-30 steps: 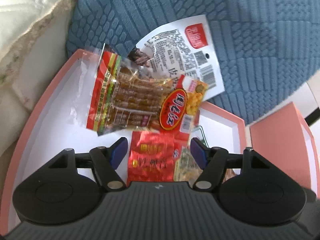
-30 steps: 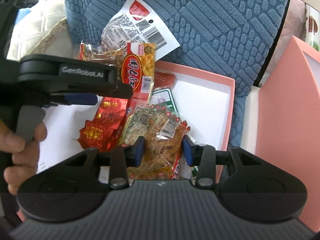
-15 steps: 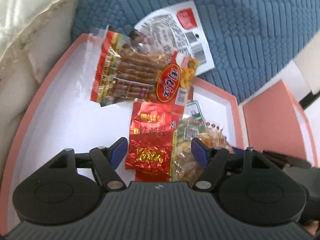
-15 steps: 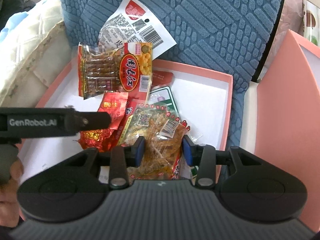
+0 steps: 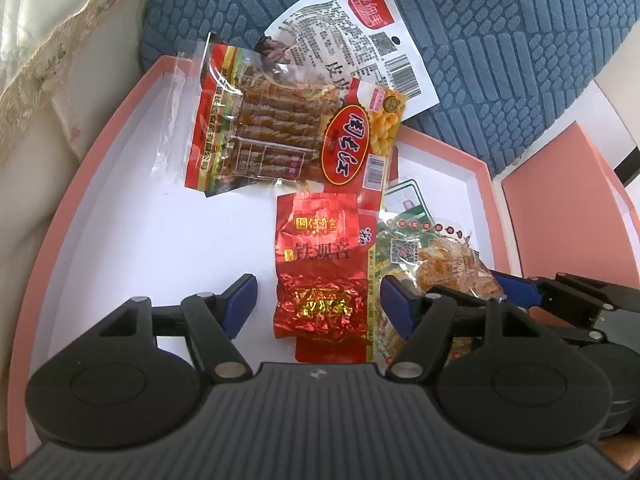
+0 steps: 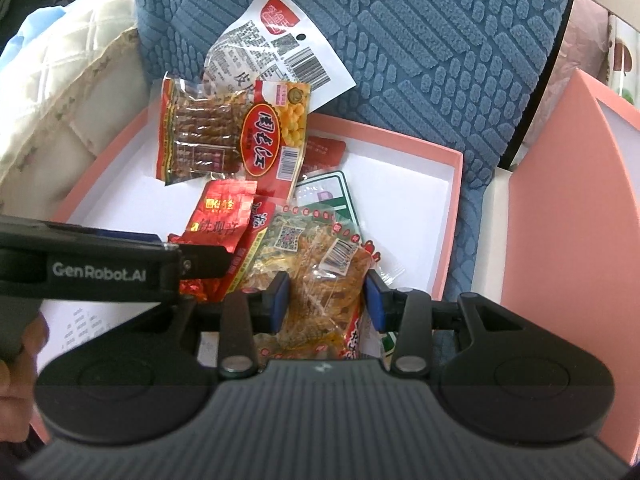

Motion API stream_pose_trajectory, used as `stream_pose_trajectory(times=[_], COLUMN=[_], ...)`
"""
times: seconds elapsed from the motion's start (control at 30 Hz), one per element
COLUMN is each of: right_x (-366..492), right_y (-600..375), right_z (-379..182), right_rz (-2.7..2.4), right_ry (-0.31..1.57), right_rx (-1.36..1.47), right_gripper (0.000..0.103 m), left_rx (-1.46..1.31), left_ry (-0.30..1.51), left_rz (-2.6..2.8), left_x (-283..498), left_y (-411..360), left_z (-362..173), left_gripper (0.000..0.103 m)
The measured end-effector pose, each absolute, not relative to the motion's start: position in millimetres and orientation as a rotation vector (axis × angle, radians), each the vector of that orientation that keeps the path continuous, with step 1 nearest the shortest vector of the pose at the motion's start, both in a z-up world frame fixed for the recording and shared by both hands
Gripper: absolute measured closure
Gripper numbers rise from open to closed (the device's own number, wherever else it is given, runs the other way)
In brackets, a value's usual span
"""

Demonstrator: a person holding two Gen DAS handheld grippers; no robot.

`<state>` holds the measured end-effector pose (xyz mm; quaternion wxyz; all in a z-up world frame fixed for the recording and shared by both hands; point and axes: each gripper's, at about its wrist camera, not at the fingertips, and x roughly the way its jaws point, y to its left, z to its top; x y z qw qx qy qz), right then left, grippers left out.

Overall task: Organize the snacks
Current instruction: 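Grasp the red tea packet with the left tool, then lift both held packets and carry them over the pink box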

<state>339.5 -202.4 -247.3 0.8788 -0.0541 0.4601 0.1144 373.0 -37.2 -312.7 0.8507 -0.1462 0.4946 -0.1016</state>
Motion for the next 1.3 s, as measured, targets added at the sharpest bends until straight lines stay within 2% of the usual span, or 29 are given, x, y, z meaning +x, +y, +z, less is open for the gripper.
stream_pose_trajectory(times=[0.1,0.17,0.5,1.3], right_x=[337.2,333.4,323.7,292.8], right_y=[-201.7,-201.3,-199.7,-207.8], right_z=[-247.2,-247.8,-245.0,-198.6], right_rz=[0.245,0.242,0.209,0.166], right_ry=[0.958,0.954,0.917,0.792], right_rx=[-0.122,-0.127,-0.140,-0.067], right_gripper=[0.060,0.060,0.060,0.061], left_rx=[-0.260,-0.216,-0.230,-0.455], left_ry=[1.033,1.025,1.001,0.791], left_rz=[-0.197,-0.189,-0.175,-0.135], left_x=[372.1,370.5,359.3,294.4], left_y=[-41.7,-44.9,-44.4,0.9], left_z=[-312.8,-313.2,-305.5,-231.3], left_gripper=[0.039,0.048,0.049,0.049])
